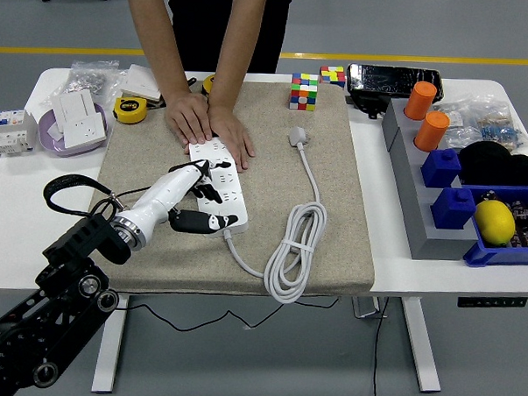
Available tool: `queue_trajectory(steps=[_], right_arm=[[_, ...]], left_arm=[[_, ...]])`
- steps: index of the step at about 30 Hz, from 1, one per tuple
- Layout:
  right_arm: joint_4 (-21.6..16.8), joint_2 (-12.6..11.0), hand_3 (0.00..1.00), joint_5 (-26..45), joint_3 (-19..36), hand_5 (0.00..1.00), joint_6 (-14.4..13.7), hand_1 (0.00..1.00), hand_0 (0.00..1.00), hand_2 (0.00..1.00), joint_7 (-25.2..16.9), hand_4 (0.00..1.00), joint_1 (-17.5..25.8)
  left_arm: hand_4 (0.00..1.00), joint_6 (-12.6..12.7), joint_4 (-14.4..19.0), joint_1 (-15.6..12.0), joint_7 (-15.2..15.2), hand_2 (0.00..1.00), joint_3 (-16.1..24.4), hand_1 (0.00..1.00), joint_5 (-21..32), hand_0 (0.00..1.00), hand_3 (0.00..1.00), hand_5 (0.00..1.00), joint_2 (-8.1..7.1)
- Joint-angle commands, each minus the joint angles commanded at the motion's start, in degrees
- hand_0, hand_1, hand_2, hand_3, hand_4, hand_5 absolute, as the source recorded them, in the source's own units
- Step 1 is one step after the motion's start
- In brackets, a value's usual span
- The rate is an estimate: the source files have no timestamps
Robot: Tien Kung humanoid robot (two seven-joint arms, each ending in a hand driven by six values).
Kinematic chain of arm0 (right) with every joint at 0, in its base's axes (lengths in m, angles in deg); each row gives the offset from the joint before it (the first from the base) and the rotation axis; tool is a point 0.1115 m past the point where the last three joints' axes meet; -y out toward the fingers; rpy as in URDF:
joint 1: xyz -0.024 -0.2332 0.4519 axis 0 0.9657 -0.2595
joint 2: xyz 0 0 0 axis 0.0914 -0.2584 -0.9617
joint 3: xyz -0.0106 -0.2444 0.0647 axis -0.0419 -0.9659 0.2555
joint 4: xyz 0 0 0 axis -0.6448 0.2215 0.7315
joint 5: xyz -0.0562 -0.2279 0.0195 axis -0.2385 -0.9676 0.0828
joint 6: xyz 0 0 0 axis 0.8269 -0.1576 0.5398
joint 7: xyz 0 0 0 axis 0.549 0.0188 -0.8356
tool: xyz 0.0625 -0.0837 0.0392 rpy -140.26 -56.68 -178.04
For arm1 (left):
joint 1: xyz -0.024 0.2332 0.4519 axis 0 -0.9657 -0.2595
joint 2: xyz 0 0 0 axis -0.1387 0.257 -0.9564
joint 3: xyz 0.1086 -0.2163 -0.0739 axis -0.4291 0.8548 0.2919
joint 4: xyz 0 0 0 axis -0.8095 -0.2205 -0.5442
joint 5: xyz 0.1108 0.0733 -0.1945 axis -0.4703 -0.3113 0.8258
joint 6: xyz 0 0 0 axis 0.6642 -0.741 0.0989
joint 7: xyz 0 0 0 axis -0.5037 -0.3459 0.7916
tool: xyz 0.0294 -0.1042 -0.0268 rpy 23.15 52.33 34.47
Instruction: Pick up the plug,place it near the board,insert it into the board,press the button
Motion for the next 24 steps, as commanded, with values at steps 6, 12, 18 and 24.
queue_trajectory(steps=[6, 12, 18, 24], right_arm=[[0.0, 0.0, 0.769, 0.05, -0.05, 0.967, 0.0, 0.747, 0.81, 0.742, -0.05, 0.998, -0.02], [0.0, 0.0, 0.769, 0.13, -0.11, 0.967, -0.01, 0.746, 0.81, 0.742, -0.11, 0.998, -0.14], [0.0, -0.01, 0.77, 0.11, -0.02, 0.967, -0.02, 0.747, 0.81, 0.742, -0.08, 0.998, -0.21], [0.0, 0.03, 0.77, 0.07, 0.09, 0.967, -0.03, 0.747, 0.81, 0.742, -0.05, 0.998, -0.11]], left_arm=[[0.525, -1.54, -1.17, 0.76, -1.64, 0.152, -2.03, 0.038, -2.21, 0.168, 0.746, 0.002, 0.03], [0.501, -2.22, -2.19, 1.12, -2.42, 0.154, -3.32, 0.035, -3.99, 0.165, 0.751, 0.002, -0.02], [0.495, -1.87, -4.3, 1.48, -2.35, 0.154, -3.08, 0.034, -6.1, 0.164, 0.754, 0.002, 0.22], [0.492, -2.33, -4.67, 1.52, -2.48, 0.155, -2.82, 0.034, -6.45, 0.165, 0.753, 0.002, -0.02]])
